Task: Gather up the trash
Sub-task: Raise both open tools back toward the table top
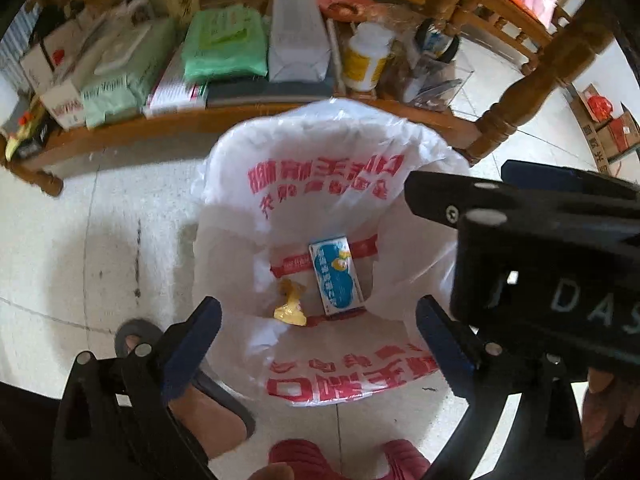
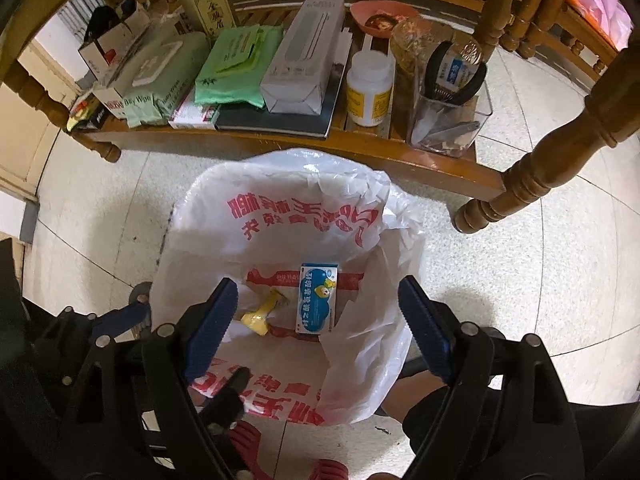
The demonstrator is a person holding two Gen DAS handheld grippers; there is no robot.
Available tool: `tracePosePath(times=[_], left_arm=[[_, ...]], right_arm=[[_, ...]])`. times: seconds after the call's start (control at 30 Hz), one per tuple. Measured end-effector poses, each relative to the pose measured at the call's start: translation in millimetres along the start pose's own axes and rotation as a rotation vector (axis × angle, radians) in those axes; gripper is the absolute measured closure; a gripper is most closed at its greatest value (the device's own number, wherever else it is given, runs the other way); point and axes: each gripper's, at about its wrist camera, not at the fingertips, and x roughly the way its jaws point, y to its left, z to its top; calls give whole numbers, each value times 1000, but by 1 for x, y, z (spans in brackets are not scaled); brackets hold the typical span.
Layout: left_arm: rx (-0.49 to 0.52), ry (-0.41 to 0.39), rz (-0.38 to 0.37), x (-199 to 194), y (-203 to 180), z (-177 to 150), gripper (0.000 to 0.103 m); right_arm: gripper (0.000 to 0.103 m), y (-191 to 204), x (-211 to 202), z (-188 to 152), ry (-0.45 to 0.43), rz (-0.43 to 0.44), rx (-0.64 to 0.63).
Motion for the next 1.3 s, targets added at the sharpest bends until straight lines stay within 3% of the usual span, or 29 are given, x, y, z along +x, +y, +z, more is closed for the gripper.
tracePosePath(times=[0.3, 0.5, 0.83, 1.07, 1.3], left_arm=[[-15, -85, -27, -46, 0, 2, 8], [-55, -191, -20, -95, 5, -1, 8], [-48, -293, -19, -168, 2, 4, 8], [-43, -413, 9, -243, 2, 40, 8], [-70, -513, 38, -304, 13, 95, 8]], right_arm=[[17, -15, -59, -10, -74, -7, 36], [14, -19, -115, -25, -157, -29, 37], [7, -22, -223, -32, -322, -40, 18], [7, -25, -292, -12, -429, -34, -30], [7, -43, -350, 36, -519, -81, -68]])
